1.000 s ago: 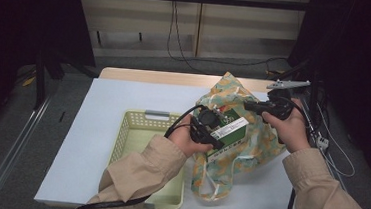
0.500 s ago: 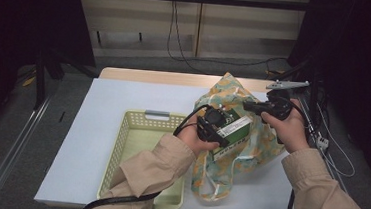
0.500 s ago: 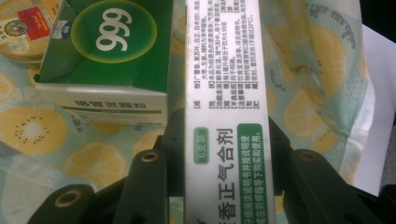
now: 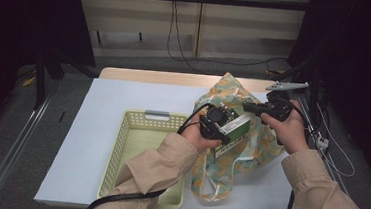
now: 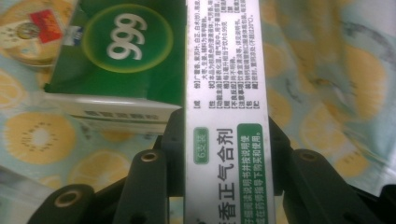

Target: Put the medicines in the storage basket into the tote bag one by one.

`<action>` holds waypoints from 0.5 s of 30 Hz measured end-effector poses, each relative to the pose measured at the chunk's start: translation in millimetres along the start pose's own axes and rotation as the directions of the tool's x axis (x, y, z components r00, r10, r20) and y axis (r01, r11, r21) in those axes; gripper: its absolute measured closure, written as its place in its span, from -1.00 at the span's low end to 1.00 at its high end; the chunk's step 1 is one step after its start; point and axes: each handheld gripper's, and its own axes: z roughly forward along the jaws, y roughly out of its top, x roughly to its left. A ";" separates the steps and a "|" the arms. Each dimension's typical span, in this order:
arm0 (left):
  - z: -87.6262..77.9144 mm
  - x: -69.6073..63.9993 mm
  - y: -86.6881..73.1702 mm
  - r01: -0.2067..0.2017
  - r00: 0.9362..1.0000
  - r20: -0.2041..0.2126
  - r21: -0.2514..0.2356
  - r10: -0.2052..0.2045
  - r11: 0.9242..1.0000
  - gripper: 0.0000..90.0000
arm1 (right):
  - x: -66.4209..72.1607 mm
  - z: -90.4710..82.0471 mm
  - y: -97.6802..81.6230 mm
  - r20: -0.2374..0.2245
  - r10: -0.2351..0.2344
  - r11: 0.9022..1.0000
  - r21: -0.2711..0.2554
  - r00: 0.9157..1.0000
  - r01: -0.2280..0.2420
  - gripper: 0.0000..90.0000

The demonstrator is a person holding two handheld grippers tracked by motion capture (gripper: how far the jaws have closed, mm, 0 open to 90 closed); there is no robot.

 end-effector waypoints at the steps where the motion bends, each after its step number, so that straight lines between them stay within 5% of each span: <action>1: 0.3 1.4 1.2 0.013 1.000 -0.006 -0.007 -0.013 1.000 0.41 | -0.2 -0.4 -0.1 -0.001 0.001 1.000 -0.001 1.000 -0.001 0.99; 12: 13.3 18.0 15.3 0.054 0.996 -0.073 -0.071 -0.059 0.996 0.41 | -1.8 -0.6 -0.9 -0.009 0.008 1.000 -0.006 1.000 -0.008 0.99; 15: 19.6 19.9 17.9 0.027 0.998 -0.057 -0.095 -0.032 0.995 0.39 | -2.5 -1.0 -1.3 -0.010 0.010 1.000 -0.007 1.000 -0.010 0.99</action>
